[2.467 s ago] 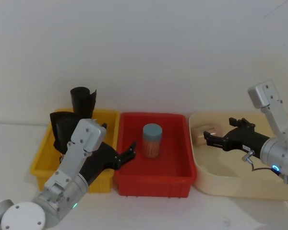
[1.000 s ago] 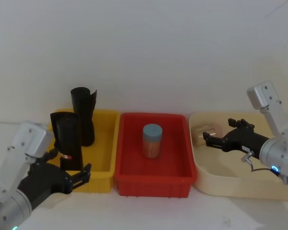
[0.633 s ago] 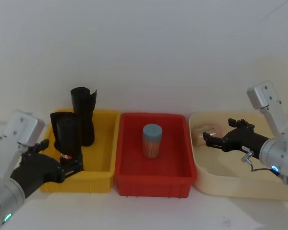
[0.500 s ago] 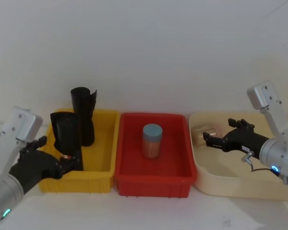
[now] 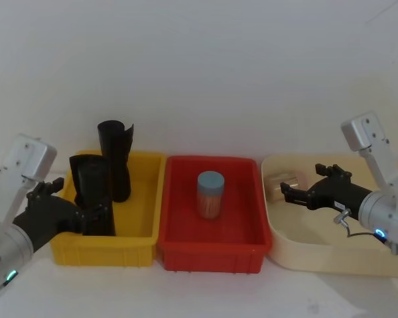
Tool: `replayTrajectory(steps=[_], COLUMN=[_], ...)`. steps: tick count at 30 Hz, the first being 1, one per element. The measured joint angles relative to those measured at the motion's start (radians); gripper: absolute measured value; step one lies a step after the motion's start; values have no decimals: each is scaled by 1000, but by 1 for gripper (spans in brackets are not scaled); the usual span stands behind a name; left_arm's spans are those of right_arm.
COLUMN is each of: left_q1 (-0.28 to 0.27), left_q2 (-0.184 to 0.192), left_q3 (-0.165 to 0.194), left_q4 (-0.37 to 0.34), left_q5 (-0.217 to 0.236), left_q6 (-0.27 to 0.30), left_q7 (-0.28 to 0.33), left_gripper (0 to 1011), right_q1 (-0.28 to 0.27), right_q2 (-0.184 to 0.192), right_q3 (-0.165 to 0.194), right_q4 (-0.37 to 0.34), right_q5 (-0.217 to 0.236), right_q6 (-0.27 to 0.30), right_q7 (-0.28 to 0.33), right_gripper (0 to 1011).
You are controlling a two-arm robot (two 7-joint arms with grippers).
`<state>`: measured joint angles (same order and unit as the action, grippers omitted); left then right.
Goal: Pick up the garbage bag with the one hand and transfer it to the other hand.
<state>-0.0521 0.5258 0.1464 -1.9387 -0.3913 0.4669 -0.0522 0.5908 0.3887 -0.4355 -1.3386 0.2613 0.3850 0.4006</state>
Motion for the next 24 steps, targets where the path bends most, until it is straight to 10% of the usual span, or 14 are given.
replayTrajectory(steps=[24], left_q1=[-162], left_q2=[-43], left_q3=[53], left_q4=[168], left_q5=[20], left_q6=[-25], left_q7=[-75], left_gripper=[1001], right_q1=[0], right_q2=[0], right_q3=[0], right_q4=[0], right_q5=[0], right_q6=[0], right_q7=[0], right_gripper=[999])
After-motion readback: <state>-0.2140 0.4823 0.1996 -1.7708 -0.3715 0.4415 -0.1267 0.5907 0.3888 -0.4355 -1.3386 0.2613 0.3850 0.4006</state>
